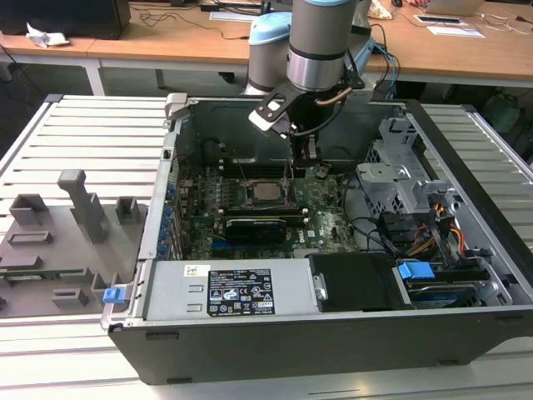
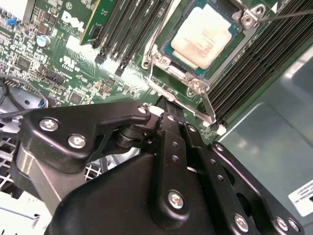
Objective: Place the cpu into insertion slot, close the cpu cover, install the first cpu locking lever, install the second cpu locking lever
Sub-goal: 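Close the cpu cover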
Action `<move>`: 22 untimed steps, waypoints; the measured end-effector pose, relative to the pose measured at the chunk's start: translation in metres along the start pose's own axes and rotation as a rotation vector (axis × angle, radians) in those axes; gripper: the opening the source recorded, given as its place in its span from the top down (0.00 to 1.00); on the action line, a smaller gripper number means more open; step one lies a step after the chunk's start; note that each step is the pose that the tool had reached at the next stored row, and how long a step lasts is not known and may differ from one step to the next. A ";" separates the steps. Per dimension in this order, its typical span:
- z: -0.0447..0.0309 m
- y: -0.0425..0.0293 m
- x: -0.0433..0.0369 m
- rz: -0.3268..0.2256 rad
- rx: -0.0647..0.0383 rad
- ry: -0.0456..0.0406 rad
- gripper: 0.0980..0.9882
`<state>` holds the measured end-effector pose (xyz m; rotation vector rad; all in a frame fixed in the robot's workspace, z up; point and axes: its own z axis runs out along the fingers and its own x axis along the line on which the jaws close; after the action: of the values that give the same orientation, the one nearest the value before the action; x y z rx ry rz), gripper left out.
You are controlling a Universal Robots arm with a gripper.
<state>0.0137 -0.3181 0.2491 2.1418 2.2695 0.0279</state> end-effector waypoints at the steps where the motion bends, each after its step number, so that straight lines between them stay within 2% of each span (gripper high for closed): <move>1: 0.0001 -0.0007 0.0001 0.000 0.000 0.0001 0.99; 6: 0.0003 -0.0070 0.0004 0.000 0.000 0.0001 0.99; 11: 0.0040 -0.0211 0.0013 0.000 0.000 0.0002 0.99; 13: 0.0070 -0.0272 0.0016 0.000 0.001 0.0002 0.99; 15: 0.0131 -0.0349 0.0021 0.000 0.002 0.0003 0.99; 18: 0.0200 -0.0419 0.0025 0.000 0.003 0.0003 0.99; 22: 0.0277 -0.0451 0.0027 0.000 0.003 0.0003 0.99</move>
<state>-0.0307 -0.3181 0.2201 2.1433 2.2710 0.0251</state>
